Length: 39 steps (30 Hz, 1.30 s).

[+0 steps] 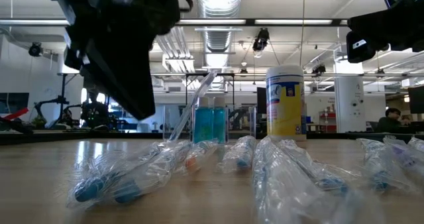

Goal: Pick & Place toothbrushing station
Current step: Put the blue toothbrush into the transparent organizer

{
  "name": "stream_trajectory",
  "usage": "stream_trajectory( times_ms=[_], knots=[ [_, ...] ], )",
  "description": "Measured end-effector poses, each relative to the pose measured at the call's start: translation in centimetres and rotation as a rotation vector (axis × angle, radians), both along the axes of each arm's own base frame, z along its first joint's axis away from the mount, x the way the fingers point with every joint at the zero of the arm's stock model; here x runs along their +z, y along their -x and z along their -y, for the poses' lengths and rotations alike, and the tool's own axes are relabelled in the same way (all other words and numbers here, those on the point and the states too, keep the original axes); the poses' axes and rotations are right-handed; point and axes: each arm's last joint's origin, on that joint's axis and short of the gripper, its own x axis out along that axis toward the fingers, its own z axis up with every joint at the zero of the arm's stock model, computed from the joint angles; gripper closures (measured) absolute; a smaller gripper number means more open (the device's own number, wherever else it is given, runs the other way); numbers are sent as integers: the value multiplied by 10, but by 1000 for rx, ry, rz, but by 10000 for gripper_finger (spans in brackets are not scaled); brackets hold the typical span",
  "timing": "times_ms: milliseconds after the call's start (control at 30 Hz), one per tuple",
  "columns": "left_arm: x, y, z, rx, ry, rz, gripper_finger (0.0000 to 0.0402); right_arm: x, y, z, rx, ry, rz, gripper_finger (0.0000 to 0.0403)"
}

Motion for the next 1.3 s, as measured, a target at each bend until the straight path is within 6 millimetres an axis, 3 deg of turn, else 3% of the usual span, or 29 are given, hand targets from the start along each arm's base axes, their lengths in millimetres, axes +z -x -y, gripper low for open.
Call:
stream_trajectory(
  times_ms=[167, 300, 1300],
  knots=[
    [-5, -10, -10, -4, 98, -32, 226, 0, 0, 0, 0, 1, 1, 394],
    [-8, -15, -19, 23, 124, -50, 199, 0, 0, 0, 0, 2, 2, 394],
    [-12, -19, -33, 30, 134, -66, 196, 0, 0, 0, 0, 2, 4, 394]
  ],
)
